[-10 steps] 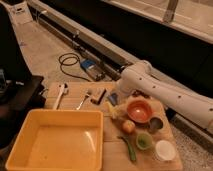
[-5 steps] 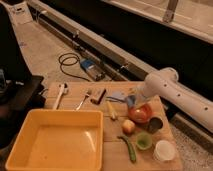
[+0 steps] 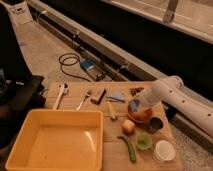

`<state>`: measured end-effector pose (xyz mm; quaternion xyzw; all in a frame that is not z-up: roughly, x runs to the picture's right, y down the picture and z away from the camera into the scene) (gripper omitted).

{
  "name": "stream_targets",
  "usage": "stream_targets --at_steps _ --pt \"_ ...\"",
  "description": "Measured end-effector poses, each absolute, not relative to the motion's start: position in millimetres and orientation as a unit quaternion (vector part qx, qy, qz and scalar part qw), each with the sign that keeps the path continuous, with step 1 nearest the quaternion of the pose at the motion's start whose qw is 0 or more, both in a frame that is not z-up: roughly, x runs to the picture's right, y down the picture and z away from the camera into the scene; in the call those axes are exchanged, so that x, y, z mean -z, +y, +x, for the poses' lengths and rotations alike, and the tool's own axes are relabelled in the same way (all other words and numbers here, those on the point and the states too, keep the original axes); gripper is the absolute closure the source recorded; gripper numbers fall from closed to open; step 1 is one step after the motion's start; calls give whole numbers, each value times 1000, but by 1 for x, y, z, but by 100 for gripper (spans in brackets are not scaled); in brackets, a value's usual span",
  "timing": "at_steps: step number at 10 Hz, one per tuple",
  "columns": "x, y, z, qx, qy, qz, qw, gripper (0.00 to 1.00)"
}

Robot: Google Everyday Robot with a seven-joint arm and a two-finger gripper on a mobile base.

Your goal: Place sponge in red bowl

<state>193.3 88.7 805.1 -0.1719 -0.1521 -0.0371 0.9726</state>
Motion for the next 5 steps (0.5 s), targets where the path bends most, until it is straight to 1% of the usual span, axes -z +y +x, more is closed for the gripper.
stream_targets --at_steps 5 --pt "-805 89 193 37 -152 -172 973 38"
